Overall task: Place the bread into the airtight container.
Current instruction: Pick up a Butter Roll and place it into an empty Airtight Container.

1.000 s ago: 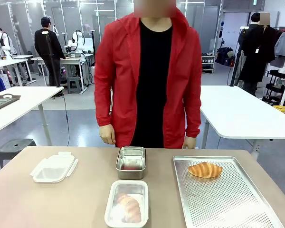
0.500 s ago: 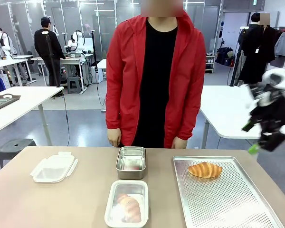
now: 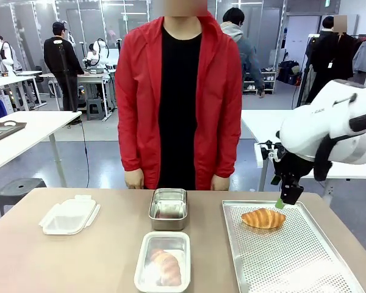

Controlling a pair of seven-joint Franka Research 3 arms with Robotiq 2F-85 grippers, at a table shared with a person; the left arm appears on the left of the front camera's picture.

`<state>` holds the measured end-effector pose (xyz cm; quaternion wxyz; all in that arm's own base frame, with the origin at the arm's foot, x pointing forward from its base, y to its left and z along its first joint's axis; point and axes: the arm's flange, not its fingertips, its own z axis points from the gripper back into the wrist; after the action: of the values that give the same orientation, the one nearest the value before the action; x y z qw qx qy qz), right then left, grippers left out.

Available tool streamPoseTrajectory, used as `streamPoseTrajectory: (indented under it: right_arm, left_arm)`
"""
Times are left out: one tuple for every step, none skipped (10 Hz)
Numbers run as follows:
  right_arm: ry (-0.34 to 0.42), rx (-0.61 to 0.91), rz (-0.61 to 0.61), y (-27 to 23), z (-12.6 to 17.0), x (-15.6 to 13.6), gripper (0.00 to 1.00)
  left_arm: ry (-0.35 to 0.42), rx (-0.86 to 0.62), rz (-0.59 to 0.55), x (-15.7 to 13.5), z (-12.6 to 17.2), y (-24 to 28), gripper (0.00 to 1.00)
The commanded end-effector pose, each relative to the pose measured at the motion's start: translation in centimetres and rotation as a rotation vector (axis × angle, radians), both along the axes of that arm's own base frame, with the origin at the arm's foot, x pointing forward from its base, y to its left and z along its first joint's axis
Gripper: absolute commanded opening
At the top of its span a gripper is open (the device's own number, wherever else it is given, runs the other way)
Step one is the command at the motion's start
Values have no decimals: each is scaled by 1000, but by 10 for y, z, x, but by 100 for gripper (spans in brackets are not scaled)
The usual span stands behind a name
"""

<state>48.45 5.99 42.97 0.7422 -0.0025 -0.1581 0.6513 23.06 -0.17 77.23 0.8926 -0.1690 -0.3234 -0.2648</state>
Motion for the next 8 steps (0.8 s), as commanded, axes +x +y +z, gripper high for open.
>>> streamPoseTrajectory:
  right_arm:
    - [0, -36, 30, -8, -8, 8, 100]
    - [0, 0, 0, 0, 0, 0, 100]
    - [0, 0, 0, 0, 0, 0, 100]
    - [0, 0, 0, 0, 0, 0, 100]
    - [0, 0, 0, 0, 0, 0, 100]
    - [3, -25, 4, 0, -4, 4, 100]
    - [-12, -13, 8, -3, -9, 16, 100]
    - [-3, -2, 1, 3, -22, 34, 100]
  left_arm:
    - [-2, -6, -23, -1, 0, 0, 100]
    - [-2, -6, -23, -1, 0, 0, 100]
    - [-2, -6, -23, -1, 0, 0, 100]
    - [-2, -6, -23, -1, 0, 0, 100]
    - [-2, -6, -23, -1, 0, 0, 100]
    - [-2, -6, -23, -1, 0, 0, 100]
    - [-2, -6, -23, -1, 0, 0, 100]
    - [-2, -6, -23, -1, 0, 0, 100]
